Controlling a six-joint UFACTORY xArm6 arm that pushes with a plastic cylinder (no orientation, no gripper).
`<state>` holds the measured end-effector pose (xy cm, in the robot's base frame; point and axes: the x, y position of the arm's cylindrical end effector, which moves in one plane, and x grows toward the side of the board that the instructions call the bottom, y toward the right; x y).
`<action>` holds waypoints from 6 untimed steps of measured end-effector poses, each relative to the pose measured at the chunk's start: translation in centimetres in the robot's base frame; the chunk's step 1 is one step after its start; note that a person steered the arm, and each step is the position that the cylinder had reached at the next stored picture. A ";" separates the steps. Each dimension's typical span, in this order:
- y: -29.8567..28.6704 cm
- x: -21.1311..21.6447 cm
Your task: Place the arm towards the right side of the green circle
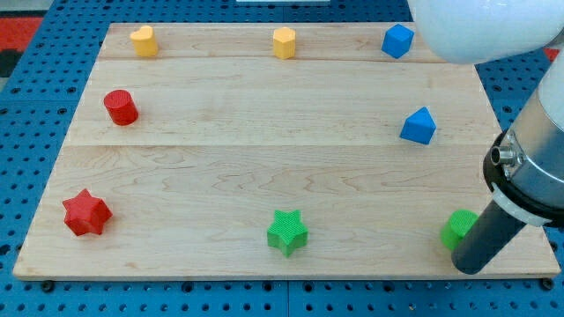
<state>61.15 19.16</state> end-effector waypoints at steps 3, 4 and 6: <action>1.5 0.2; 3.6 -0.1; 4.2 -0.2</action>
